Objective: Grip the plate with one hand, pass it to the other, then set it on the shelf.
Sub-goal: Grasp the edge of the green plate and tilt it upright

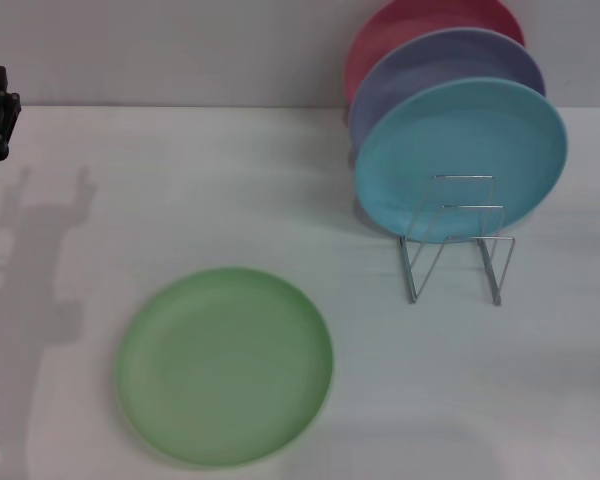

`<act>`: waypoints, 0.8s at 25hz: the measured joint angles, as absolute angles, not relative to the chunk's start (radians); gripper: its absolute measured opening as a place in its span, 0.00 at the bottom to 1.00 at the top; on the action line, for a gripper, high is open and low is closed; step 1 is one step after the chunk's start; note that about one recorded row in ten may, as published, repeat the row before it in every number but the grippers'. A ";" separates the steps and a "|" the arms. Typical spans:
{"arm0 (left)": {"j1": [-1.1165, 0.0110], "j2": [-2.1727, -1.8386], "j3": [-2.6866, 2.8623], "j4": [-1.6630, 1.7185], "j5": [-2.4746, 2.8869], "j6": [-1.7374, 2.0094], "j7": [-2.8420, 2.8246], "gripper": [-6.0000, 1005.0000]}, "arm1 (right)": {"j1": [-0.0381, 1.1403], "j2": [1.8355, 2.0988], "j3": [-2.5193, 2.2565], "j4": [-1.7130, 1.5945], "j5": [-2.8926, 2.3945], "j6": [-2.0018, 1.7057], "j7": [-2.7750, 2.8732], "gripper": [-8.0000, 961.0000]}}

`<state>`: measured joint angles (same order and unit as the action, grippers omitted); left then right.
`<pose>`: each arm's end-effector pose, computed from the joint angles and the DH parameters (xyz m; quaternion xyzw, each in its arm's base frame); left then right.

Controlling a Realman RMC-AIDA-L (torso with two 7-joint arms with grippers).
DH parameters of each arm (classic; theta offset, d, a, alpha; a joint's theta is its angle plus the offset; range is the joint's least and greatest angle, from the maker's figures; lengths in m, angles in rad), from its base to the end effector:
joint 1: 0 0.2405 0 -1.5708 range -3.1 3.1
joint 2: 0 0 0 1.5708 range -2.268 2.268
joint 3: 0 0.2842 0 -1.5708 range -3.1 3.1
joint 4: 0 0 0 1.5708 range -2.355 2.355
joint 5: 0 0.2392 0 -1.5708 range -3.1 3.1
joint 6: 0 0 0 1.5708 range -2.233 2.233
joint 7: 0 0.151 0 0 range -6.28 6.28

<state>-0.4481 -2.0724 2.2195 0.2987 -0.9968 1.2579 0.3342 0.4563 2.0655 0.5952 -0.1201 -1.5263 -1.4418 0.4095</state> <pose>-0.3360 0.3826 -0.0161 -0.6337 -0.0911 -0.2434 0.7287 0.4305 0.3258 0.0853 -0.4558 0.2352 0.3871 0.7662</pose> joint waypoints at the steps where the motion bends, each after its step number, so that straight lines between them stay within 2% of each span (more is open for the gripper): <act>1: -0.448 -2.072 2.220 0.299 -0.997 1.258 0.334 0.81 | 0.457 2.065 0.595 -0.120 -1.526 -1.442 0.409 0.73; 10: -0.446 -2.072 2.209 0.299 -1.002 1.259 0.340 0.81 | 0.453 2.065 0.601 -0.121 -1.526 -1.439 0.408 0.73; 17: -0.448 -2.078 2.142 0.326 -1.012 1.200 0.568 0.81 | 0.450 2.066 0.604 -0.119 -1.526 -1.438 0.408 0.73; 20: -0.360 -2.070 1.960 0.658 -1.138 0.870 0.796 0.81 | 0.450 2.066 0.604 -0.119 -1.526 -1.438 0.408 0.73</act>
<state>-0.3598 -2.0702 1.9604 0.6582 -1.1383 0.8703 0.7956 0.4498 2.0656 0.6044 -0.1192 -1.5263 -1.4379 0.4078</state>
